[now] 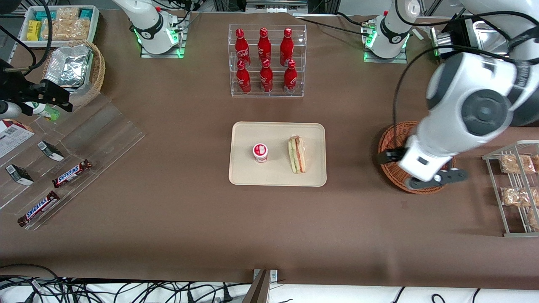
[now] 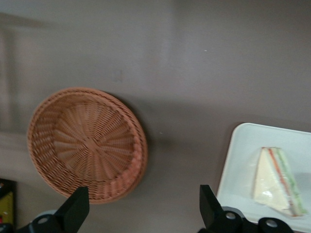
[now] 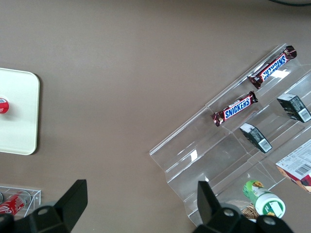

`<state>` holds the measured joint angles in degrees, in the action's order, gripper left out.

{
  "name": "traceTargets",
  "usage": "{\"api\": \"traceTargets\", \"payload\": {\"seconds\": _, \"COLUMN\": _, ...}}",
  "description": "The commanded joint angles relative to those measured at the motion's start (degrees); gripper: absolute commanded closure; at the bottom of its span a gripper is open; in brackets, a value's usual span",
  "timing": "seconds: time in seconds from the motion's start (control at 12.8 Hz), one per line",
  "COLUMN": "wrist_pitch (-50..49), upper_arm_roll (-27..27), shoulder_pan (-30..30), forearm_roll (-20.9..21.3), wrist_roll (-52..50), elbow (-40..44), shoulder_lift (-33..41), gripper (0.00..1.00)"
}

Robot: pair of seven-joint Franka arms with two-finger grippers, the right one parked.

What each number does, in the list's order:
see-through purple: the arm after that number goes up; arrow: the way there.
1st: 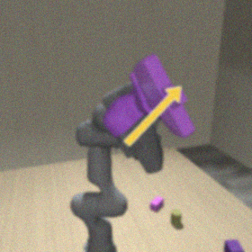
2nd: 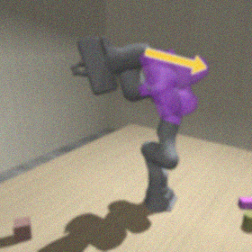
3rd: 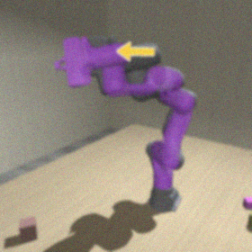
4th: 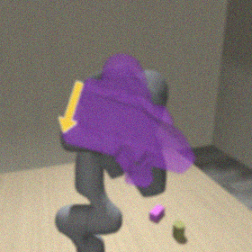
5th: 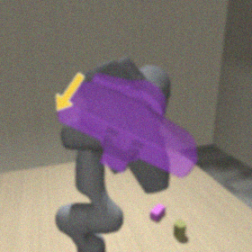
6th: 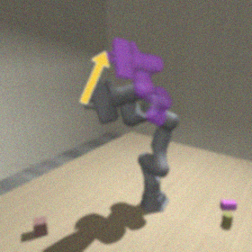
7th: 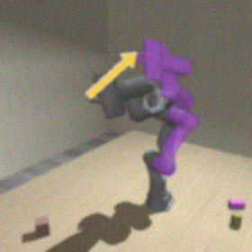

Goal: Place sandwich from basket to tray

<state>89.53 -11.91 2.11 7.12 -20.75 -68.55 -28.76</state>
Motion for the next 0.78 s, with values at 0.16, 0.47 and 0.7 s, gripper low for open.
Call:
{"api": "traceTargets", "payload": {"seconds": 0.16, "wrist_pitch": -1.6, "upper_arm_roll": 12.1, "shoulder_pan": 1.0, "forearm_roll": -7.7, "wrist_roll": 24.0, "elbow": -0.2, "shoulder_lift": 0.1, "gripper": 0.00}}
{"api": "traceTargets", "payload": {"seconds": 0.47, "wrist_pitch": -1.1, "upper_arm_roll": 13.0, "shoulder_pan": 0.3, "forearm_roll": -8.7, "wrist_roll": 25.7, "elbow": -0.3, "shoulder_lift": -0.4, "gripper": 0.00}}
{"api": "traceTargets", "payload": {"seconds": 0.7, "wrist_pitch": -1.1, "upper_arm_roll": 12.9, "shoulder_pan": 0.3, "forearm_roll": -8.9, "wrist_roll": 25.8, "elbow": -0.3, "shoulder_lift": -0.4, "gripper": 0.00}}
